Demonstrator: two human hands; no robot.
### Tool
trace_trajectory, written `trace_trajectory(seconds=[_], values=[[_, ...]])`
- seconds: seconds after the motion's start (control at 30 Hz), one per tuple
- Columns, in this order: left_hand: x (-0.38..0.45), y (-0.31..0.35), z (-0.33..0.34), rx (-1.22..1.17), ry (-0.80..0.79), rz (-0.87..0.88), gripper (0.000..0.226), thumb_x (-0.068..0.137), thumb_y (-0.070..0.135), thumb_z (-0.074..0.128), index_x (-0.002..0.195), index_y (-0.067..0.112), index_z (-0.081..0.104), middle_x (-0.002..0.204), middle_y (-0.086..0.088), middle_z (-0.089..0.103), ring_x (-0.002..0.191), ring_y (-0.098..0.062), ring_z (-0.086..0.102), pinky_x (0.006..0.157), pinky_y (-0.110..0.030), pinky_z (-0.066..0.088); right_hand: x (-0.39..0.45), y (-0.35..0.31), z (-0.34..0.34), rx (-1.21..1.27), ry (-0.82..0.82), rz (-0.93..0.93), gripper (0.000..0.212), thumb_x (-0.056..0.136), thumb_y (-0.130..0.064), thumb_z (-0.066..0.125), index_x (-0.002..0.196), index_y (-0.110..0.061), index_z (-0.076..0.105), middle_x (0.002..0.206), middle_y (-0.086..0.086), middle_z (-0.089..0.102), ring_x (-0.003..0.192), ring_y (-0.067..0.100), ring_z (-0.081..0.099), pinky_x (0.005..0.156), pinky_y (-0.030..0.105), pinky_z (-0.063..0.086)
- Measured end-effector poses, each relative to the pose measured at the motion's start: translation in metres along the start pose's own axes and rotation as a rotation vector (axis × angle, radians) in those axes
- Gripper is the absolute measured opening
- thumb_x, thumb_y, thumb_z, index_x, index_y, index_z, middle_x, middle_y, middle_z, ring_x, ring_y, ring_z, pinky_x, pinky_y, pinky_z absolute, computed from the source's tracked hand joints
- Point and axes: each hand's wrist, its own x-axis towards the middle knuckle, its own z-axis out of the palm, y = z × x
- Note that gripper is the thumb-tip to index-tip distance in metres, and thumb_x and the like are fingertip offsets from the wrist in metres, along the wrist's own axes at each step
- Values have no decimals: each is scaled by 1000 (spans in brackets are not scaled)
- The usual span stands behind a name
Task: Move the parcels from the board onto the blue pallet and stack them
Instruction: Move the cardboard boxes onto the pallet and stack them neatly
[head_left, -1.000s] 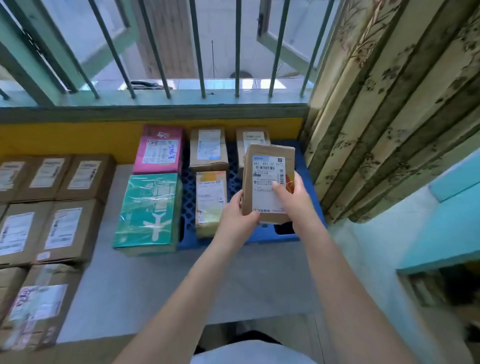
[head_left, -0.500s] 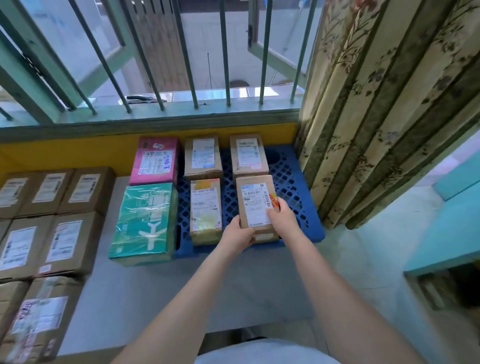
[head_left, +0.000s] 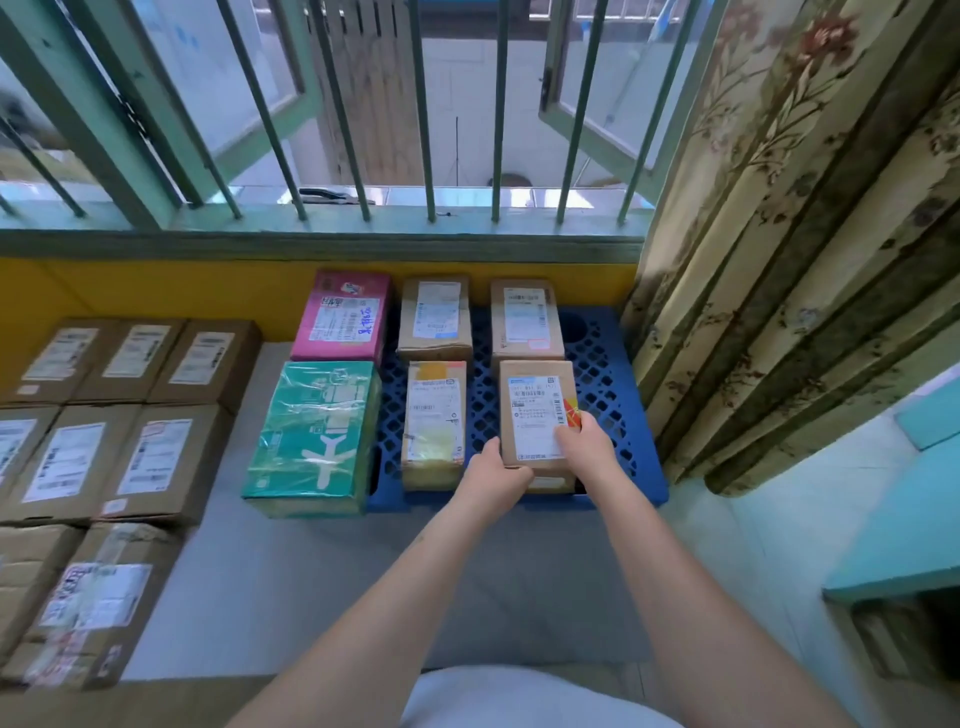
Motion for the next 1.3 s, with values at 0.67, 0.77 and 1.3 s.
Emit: trace_trajectory(seconds=[0.67, 0.77, 1.3], values=[[-163, -200, -282, -83, 817, -234, 28, 90, 30, 57, 117, 24, 59, 108, 5, 63, 95, -16, 60, 67, -23, 42, -189, -188, 351, -263, -362, -813, 54, 99, -24, 49, 149, -6, 36, 152, 11, 39, 141, 22, 34, 115, 31, 24], [-174, -278, -310, -262, 772, -444, 36, 92, 27, 56, 127, 18, 56, 118, -9, 67, 101, -23, 63, 76, -25, 45, -205, -158, 421, -388, -504, -759, 52, 97, -23, 48, 146, -9, 39, 147, 12, 44, 134, 25, 41, 109, 33, 32], [-143, -408, -378, -1167, 432, -699, 11, 90, 12, 52, 88, 9, 63, 88, -9, 66, 74, -21, 65, 78, -32, 55, -170, -75, 557, -780, -454, -410, 31, 89, -14, 47, 117, -2, 53, 127, 14, 41, 112, 31, 48, 85, 28, 40]])
